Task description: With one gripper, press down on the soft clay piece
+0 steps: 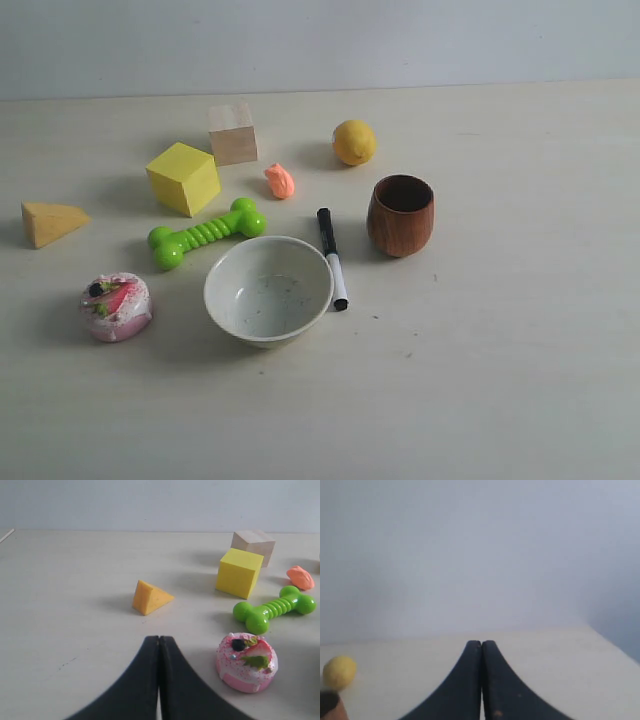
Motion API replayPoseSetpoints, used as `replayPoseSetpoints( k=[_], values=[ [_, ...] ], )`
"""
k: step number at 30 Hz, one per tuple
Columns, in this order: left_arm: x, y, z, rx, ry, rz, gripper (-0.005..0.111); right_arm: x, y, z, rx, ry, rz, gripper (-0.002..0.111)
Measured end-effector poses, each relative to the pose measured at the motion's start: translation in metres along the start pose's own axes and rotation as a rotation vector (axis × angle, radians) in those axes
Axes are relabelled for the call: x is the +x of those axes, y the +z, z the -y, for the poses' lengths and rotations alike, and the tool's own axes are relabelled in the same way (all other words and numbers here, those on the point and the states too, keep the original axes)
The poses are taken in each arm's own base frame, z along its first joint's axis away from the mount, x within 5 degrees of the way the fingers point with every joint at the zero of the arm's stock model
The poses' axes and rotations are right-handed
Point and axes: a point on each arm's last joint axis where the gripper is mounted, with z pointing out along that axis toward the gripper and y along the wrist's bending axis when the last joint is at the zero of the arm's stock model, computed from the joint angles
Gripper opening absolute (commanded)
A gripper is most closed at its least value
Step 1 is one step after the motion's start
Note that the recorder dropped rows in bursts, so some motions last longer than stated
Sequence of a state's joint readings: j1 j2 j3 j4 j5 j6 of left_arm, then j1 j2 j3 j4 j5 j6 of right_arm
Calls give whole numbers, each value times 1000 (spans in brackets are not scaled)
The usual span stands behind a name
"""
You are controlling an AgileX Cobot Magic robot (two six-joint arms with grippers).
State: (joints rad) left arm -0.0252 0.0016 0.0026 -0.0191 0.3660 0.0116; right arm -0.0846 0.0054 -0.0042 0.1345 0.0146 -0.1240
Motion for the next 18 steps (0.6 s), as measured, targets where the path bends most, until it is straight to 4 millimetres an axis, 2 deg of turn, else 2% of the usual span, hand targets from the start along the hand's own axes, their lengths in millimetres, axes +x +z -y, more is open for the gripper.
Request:
replayPoseSetpoints(
  k=[5,12,18],
  values=[
    [0,0,0,0,0,0,0,-16,-1,2,22,0,173,0],
    [0,0,0,0,0,0,0,-23,-3,3,30,10,251,0],
    [0,0,0,0,0,0,0,-34,-7,4,4,223,382,0]
  ],
)
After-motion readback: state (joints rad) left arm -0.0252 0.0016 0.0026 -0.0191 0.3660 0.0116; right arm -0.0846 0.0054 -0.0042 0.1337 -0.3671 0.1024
